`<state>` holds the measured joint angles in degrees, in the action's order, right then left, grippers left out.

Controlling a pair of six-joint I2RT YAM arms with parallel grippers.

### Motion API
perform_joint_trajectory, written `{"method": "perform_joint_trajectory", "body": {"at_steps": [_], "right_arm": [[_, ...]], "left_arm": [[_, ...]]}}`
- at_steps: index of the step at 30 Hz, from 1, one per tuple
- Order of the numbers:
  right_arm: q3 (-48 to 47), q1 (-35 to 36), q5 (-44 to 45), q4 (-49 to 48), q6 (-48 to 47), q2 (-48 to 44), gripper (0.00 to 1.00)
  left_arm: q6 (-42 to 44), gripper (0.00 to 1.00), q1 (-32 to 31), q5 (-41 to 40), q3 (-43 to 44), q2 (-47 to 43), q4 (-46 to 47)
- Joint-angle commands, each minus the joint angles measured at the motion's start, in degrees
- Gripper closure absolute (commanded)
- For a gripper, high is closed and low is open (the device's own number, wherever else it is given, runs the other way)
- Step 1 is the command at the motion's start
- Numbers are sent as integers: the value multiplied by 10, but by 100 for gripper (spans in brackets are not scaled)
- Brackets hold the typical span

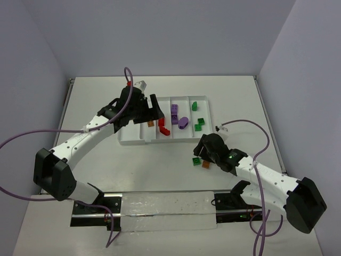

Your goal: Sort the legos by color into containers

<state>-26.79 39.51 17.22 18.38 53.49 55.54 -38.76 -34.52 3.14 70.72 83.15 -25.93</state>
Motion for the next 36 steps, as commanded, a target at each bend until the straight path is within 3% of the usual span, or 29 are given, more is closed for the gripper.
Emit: {"method": "perform_joint_trajectory", "body": {"at_steps": [1, 6, 12, 17, 25, 31, 36], "right_arm": [[-6, 2, 50, 51, 7, -25, 33], [-31, 3, 49, 73, 1, -23, 33], [-42, 12, -2, 23, -47, -4, 33], [-54, 18, -22, 21, -85, 57, 22], [-46, 30, -35, 8, -95, 110, 23], [-52, 46, -30, -3, -98, 145, 32], [-75, 60, -12, 9, -96, 171, 51]], "left_arm": [[2, 10, -2, -5, -3, -21, 7], [-2, 10, -2, -2, -8, -25, 11], [-1, 10, -2, -8, -7, -33, 5], [1, 10, -2, -8, -13, -35, 7], [0, 10, -2, -9, -17, -27, 11], [-1, 10, -1, -7, -23, -23, 13], [-4, 10, -2, -8, -28, -26, 16]]}}
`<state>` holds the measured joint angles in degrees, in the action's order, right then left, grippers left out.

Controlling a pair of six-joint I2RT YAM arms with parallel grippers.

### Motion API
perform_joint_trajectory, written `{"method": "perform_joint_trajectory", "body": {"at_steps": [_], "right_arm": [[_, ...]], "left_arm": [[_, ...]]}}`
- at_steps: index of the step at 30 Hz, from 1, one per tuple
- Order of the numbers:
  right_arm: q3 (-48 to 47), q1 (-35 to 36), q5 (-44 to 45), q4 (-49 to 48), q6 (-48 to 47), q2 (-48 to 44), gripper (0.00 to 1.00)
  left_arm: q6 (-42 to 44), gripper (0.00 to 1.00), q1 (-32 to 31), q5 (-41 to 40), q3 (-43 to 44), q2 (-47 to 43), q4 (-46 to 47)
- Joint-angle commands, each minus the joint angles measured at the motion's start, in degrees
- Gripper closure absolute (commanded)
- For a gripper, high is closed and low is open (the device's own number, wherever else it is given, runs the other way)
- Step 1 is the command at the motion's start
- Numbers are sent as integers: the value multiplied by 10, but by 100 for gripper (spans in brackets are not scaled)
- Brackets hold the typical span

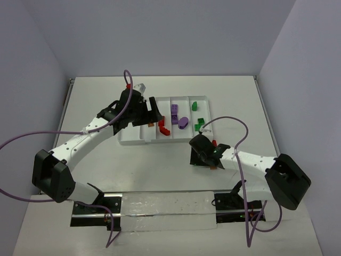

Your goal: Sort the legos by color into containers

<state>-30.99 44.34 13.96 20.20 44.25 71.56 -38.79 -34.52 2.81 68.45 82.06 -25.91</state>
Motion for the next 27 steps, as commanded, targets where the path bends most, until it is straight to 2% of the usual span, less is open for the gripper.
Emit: {"method": "perform_joint_trajectory", "body": {"at_steps": [1, 3, 4, 5, 13, 18, 24, 27], "right_arm": [[-36, 15, 24, -7, -4, 10, 57], [-40, 20, 22, -8, -9, 4, 68], [-48, 23, 20, -6, -12, -7, 77], [-57, 23, 18, -2, -15, -17, 79], [-121, 8, 50, 3, -56, -56, 79], [-140, -68, 27, -30, -73, -48, 79], [-187, -127, 35, -32, -87, -4, 78], [-210, -135, 85, -30, -88, 52, 78]], "left_arm": [[-6, 10, -2, -4, -7, -16, 17], [-7, 10, -2, -3, -10, -17, 22], [-9, 10, -2, -4, -11, -16, 25], [-10, 10, -2, -6, -12, -14, 27], [-15, 10, -1, -23, -24, -23, 35], [-12, 10, -1, -25, -23, -34, 20], [-13, 11, 0, -25, -32, -55, 18], [-14, 10, 0, -25, -31, -57, 16]]}}
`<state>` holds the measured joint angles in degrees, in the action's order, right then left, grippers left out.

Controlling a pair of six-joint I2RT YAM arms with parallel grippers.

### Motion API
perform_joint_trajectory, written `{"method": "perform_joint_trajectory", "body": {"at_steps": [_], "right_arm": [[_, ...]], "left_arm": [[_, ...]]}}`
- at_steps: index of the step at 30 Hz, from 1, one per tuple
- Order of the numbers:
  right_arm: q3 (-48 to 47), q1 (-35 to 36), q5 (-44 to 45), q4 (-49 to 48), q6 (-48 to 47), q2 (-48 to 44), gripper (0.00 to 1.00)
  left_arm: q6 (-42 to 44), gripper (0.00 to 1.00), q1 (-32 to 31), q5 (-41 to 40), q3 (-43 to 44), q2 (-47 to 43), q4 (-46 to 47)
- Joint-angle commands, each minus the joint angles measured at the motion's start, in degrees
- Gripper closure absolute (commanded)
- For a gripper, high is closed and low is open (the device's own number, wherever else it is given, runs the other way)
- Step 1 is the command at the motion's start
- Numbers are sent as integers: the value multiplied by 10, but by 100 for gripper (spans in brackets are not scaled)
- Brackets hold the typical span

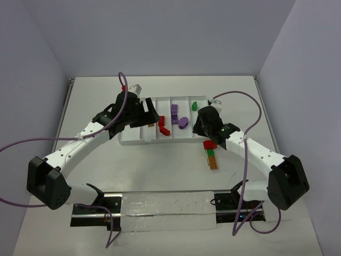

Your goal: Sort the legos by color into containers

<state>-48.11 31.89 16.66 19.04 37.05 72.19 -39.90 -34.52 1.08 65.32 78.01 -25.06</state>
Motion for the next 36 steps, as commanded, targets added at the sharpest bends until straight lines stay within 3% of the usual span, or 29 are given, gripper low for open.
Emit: {"method": "perform_joint_trajectory", "body": {"at_steps": [1, 6, 8, 14, 22, 29, 32, 36], "right_arm": [[-54, -13, 65, -18, -18, 66, 77], [-104, -25, 75, -34, -24, 154, 70], [-135, -27, 82, -31, -23, 195, 62], [-223, -29, 114, 8, -16, 288, 18], [-183, -29, 123, -5, -15, 229, 17], [-46, -31, 125, -7, -2, 34, 19], [38, -30, 153, 34, 13, -76, 19], [100, -31, 146, 72, 22, -149, 18]], "left_arm": [[-2, 10, 0, -7, 3, -17, 2], [7, 10, 1, -29, 3, -33, -10], [8, 10, 2, -30, 2, -36, -14], [9, 10, 3, -31, -1, -49, -28], [7, 10, 3, -29, -4, -59, -26], [6, 10, 3, -31, 2, -57, -25], [3, 10, 3, -21, 1, -53, -18], [-1, 10, 4, 0, 3, -43, -3]]}}
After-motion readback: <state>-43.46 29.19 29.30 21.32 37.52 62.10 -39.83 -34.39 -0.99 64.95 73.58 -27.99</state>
